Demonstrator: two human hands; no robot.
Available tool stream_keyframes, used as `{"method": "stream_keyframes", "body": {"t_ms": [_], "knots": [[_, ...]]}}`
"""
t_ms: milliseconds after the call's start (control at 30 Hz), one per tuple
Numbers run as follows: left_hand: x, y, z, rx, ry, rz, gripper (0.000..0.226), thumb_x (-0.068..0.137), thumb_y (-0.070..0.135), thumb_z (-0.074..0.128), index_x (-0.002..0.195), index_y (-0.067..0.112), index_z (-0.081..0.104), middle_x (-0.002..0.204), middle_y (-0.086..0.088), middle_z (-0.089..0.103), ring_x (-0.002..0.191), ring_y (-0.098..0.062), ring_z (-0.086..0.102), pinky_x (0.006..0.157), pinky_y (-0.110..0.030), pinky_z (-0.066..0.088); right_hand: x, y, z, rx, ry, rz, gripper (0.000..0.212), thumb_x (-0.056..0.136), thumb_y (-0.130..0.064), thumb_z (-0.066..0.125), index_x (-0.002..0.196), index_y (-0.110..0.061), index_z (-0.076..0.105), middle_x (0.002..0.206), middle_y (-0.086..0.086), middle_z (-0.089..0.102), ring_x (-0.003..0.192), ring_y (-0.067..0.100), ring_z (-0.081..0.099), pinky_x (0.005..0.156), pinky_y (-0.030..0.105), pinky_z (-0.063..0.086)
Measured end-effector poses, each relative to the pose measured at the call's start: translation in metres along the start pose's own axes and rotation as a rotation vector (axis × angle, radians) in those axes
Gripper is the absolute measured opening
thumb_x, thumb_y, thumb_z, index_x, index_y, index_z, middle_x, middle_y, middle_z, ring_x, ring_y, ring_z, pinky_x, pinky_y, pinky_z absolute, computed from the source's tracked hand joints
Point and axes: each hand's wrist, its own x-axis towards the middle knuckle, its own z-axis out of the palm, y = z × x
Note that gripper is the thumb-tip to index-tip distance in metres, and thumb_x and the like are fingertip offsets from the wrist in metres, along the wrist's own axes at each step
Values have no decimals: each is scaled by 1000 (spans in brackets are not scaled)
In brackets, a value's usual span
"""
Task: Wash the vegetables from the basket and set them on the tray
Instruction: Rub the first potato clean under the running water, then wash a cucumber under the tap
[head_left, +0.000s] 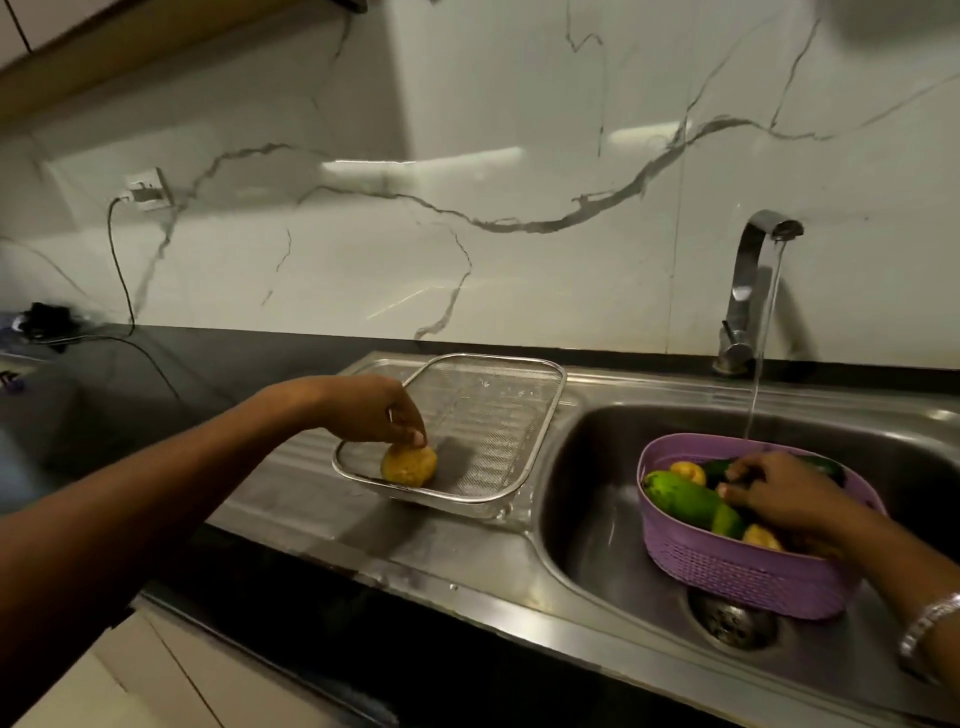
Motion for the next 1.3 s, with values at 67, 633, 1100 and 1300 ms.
{"method": "stream_keyframes", "body": {"t_ms": [67,633,1100,1300], "knots": [[1,5,-3,67,36,-3,28,99,32,61,126,32,69,114,6,71,99,-9,64,88,-22,48,0,-1,-1,-44,6,4,14,90,-29,75,102,-24,68,99,1,71,88,16,66,86,40,56],[117,248,-13,-603,433,366,18,92,32,71,102,19,78,86,2,77,77,-9,73,81,-35,62,-10,-20,-1,274,59,162,15,87,-23,80,85,-10,74,73,3,68,68,15,61,57,23,47],[190,315,92,-1422,8,241,40,108,39,38,123,8,58,109,-21,70,89,-33,69,71,-42,61,5,-9,-34,837,516,203,18,98,-32,67,101,-17,75,89,2,71,72,9,60,60,23,46],[196,323,97,-1664,150,9,49,106,52,29,119,15,59,118,-17,67,107,-27,66,96,-46,56,8,-42,-9,869,387,199,16,98,-26,65,85,-21,72,91,2,73,84,14,67,68,23,50]]}}
